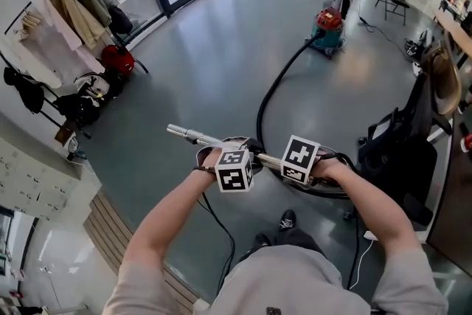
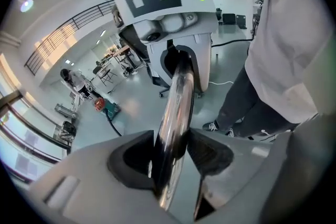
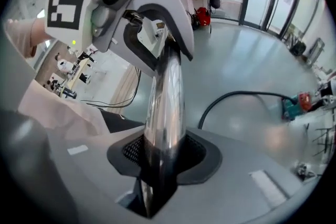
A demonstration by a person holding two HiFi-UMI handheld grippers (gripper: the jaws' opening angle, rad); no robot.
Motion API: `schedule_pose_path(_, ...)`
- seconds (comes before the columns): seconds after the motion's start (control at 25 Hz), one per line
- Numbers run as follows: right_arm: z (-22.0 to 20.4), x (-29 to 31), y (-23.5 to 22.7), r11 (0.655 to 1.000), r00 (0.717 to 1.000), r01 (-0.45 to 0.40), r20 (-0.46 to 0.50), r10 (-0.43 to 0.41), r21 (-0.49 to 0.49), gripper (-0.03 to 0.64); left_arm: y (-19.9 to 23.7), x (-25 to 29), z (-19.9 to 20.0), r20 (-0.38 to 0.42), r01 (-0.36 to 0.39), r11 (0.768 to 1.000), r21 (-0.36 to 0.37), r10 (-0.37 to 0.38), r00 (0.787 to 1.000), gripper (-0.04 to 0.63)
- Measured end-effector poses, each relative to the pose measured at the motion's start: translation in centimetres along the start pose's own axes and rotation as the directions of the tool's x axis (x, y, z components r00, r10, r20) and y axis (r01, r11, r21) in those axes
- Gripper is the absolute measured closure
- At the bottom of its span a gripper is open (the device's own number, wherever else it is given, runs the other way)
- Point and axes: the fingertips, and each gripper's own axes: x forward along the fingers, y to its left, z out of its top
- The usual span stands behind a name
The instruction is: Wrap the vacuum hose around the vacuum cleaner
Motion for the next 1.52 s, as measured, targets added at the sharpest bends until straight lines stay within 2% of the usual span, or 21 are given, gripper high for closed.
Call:
schedule_pose_path(0.08,0.2,0.0,-0.2,0.996,0.999,0.049,0.018,-0.048,-0.071,0.469,-0.3,-0.2,-0.1,0.027,-0.005,0.999,-0.041,0.006,1.0,0.397)
schedule_pose_path(0.16,0.3,0.2,-0.3,0.989,0.996,0.087,0.029,-0.084,-0.118,0.471,-0.6,-0.5,-0.3,0.028,-0.017,0.998,-0.052,0.019,0.999,0.399)
schedule_pose_path(0.36,1.2,0.4,-0.2,0.984,0.992,0.121,0.044,-0.116,-0.133,0.472,-0.7,-0.8,-1.0,0.001,0.004,0.998,-0.065,-0.004,1.0,0.393)
schedule_pose_path(0.44,1.6,0.5,-0.3,0.98,0.992,0.125,0.029,-0.122,-0.158,0.472,-0.9,-0.6,-1.3,0.001,0.034,0.998,-0.059,-0.034,0.999,0.393)
schedule_pose_path(0.56,2.5,0.1,-0.5,0.971,0.993,0.118,0.02,-0.117,-0.209,0.472,-1.2,0.7,-0.9,-0.014,0.071,0.997,-0.012,-0.071,0.997,0.405)
schedule_pose_path(0.64,2.9,-0.4,-1.2,0.967,0.994,0.111,0.016,-0.11,-0.231,0.472,-0.6,1.4,-0.6,-0.03,0.079,0.997,0.007,-0.079,0.996,0.468)
schedule_pose_path(0.8,3.3,-0.7,-3.0,0.966,0.998,0.061,0.001,-0.063,-0.251,0.468,1.2,2.3,-0.8,-0.017,0.094,0.996,-0.014,-0.094,0.995,0.472)
schedule_pose_path(0.92,3.7,-1.2,-5.1,0.95,0.997,0.072,0.051,-0.06,-0.304,0.453,3.1,3.4,-1.2,-0.018,0.09,0.996,-0.028,-0.09,0.996,0.474)
schedule_pose_path(1.04,4.9,-3.7,-6.8,0.919,0.981,0.123,0.188,-0.054,-0.374,0.416,5.1,3.6,-1.8,-0.003,0.077,0.995,-0.065,-0.077,0.997,0.474)
schedule_pose_path(1.12,5.3,-6.0,-7.9,0.913,0.954,0.164,0.296,-0.05,-0.374,0.38,6.2,3.5,-2.2,0.015,0.064,0.993,-0.099,-0.063,0.998,0.474)
schedule_pose_path(1.2,5.4,-8.6,-9.7,0.915,0.91,0.227,0.407,-0.076,-0.335,0.326,7.4,3.7,-2.9,0.028,0.048,0.989,-0.137,-0.045,0.999,0.474)
schedule_pose_path(1.36,5.3,-13.8,-13.5,0.924,0.788,0.336,0.591,-0.17,-0.182,0.299,9.3,4.3,-4.8,0.055,0.022,0.98,-0.196,-0.011,0.998,0.474)
schedule_pose_path(1.44,5.2,-15.9,-14.7,0.928,0.719,0.36,0.661,-0.213,-0.092,0.308,10.3,4.6,-6.0,0.077,0.015,0.974,-0.226,0.002,0.997,0.474)
schedule_pose_path(1.52,5.6,-17.1,-15.0,0.932,0.675,0.361,0.697,-0.244,-0.023,0.311,11.5,4.7,-7.4,0.102,0.018,0.964,-0.265,0.01,0.995,0.474)
